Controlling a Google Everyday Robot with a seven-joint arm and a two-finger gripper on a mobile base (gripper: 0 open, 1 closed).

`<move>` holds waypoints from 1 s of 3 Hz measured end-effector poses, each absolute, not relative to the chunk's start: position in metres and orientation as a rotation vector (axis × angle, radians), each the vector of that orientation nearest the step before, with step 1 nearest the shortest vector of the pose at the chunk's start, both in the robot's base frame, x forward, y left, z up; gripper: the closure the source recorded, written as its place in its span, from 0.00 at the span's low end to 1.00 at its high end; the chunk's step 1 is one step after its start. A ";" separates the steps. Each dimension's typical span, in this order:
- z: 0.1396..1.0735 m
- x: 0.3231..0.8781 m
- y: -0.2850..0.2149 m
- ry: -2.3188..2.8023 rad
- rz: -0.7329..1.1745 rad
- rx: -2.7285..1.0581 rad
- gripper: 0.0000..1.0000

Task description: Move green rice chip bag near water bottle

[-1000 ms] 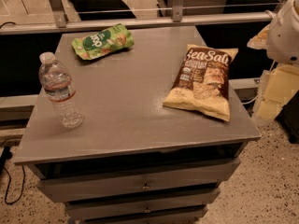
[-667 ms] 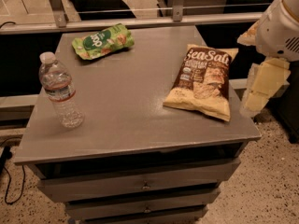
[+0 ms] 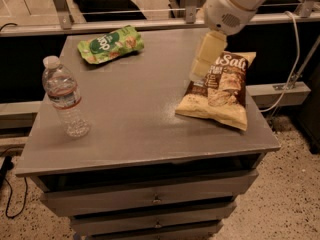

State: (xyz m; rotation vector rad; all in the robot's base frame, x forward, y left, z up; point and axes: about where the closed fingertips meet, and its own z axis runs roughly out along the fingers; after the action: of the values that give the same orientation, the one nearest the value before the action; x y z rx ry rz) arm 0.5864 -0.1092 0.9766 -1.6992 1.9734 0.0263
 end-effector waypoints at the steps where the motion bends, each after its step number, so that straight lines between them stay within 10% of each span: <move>1: 0.985 0.660 -0.042 1.847 0.117 -1.627 0.00; 3: 0.973 0.686 -0.034 1.849 0.145 -1.558 0.00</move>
Offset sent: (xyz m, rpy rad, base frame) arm 0.0625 0.0587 0.0057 0.1176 -0.0532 0.0330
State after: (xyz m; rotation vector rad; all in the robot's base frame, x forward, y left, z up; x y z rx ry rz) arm 0.6857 -0.0343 0.9731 -1.5576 1.8486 0.1453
